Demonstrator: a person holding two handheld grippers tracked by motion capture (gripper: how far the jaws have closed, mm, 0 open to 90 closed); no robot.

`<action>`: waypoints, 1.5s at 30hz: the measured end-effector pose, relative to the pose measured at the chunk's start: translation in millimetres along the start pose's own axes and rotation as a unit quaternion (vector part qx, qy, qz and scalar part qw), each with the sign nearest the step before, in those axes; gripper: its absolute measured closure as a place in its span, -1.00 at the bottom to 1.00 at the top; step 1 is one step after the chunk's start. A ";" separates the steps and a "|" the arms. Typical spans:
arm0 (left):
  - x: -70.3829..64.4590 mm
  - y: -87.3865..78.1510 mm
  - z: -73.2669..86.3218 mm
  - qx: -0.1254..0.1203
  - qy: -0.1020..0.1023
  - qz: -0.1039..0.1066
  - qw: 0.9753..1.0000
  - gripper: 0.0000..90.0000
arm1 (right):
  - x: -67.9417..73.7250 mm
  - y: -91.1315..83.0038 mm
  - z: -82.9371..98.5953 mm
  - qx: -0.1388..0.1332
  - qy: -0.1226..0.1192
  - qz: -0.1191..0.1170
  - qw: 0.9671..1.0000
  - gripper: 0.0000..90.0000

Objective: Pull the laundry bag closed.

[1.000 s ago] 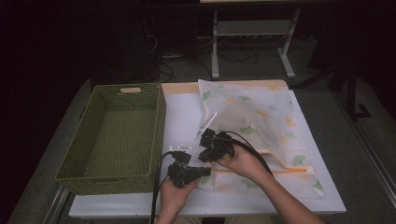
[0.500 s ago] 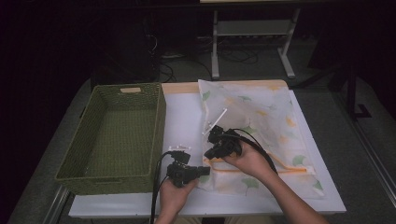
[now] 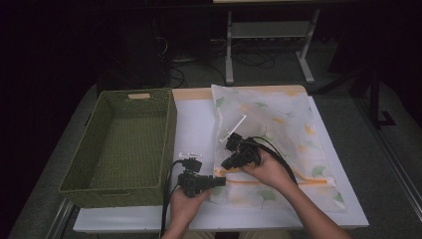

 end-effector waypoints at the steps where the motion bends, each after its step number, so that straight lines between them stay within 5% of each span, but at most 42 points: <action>1: 1.6 -0.4 -1.6 -0.002 -0.003 -0.002 1.000 0.50 | 0.2 -0.1 0.2 -0.001 0.006 -0.003 1.000 0.88; 6: 7.3 -2.5 -2.5 -0.001 -0.004 0.003 1.000 0.93 | -1.1 -0.1 -0.2 -0.009 0.016 -0.031 0.999 0.78; 15: 5.8 -6.2 2.9 -0.013 0.017 0.023 0.999 0.97 | -1.4 2.3 -2.2 -0.034 0.039 -0.091 0.994 0.52; 23: 4.9 -7.0 2.2 -0.015 0.025 0.026 0.999 0.97 | 1.8 5.8 -4.4 -0.040 0.043 -0.126 0.990 0.67; 45: 8.5 -3.5 3.8 -0.005 0.010 0.022 1.000 0.97 | 4.5 3.2 -3.7 -0.052 0.039 -0.123 0.990 0.87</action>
Point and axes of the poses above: each handheld gripper's, and its own axes: y roughly forward along the jaws, z roughly out of its underside, x roughly to its left, the point moved 8 cm from there along y, roughly forward along the jaws, and after that the axes turned 1 degree about -x, right-handed, at the moved point
